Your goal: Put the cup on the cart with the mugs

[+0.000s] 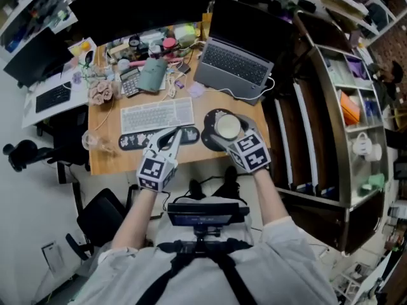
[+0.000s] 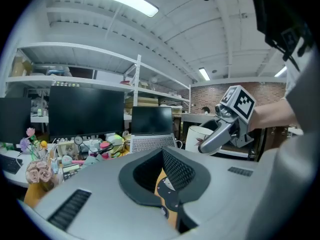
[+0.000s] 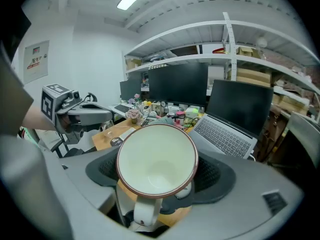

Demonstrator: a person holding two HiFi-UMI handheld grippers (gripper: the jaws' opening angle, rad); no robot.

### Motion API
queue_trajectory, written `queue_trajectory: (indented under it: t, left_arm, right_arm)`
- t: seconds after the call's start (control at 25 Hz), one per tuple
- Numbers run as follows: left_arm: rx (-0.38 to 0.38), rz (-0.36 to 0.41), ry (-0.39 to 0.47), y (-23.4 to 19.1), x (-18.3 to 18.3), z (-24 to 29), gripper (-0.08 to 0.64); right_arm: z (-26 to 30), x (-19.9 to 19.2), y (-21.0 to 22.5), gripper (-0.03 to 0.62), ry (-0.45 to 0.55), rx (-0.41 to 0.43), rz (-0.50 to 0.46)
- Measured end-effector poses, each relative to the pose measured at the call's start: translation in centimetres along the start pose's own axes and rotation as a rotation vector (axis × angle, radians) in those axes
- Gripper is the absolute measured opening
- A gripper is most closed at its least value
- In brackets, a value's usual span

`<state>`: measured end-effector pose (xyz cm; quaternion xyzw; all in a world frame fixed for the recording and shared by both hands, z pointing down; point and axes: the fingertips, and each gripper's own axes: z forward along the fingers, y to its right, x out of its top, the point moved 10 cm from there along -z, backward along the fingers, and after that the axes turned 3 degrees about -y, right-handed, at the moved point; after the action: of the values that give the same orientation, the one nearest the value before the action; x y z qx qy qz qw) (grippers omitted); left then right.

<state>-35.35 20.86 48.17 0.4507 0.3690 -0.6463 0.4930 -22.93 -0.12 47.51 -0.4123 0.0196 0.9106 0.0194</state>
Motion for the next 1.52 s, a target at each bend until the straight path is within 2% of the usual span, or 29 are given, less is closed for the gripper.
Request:
queue_trajectory:
  t: [0.24, 0.44, 0.64, 0.88, 1.28, 1.52]
  left_arm:
    - [-0.164, 0.053, 0.0, 3.3, 2.4, 3.1, 0.003]
    - [-0.288, 0.087, 0.024, 7.9, 4.4, 6.1, 0.003]
    - [-0.41, 0.138, 0.052, 13.5, 5.3, 9.5, 0.003]
    - [-0.547, 0.194, 0.083, 23.2, 7.9, 13.2, 0.003]
    - [-0.689, 0.24, 0.168, 37.6, 14.1, 18.1, 0.003]
    - [-0.743, 0.283, 0.208, 45.0, 18.1, 20.7, 0.003]
  right_arm:
    - [-5.1, -2.7, 1.5, 0.414, 0.029, -0.125, 0.098]
    - [-9.9, -5.9, 3.9, 0.414, 0.038, -0.221, 0.178]
    - [-15.7, -8.7, 6.0, 0.414, 0.054, -0.289, 0.255]
    - [-24.0, -12.1, 9.1, 0.414, 0.089, -0.36, 0.302]
    - [-37.3, -15.7, 14.5, 0.414, 0.163, -0.427, 0.298]
    - [-44.0, -18.0, 18.9, 0.414, 0.157, -0.454, 0.296]
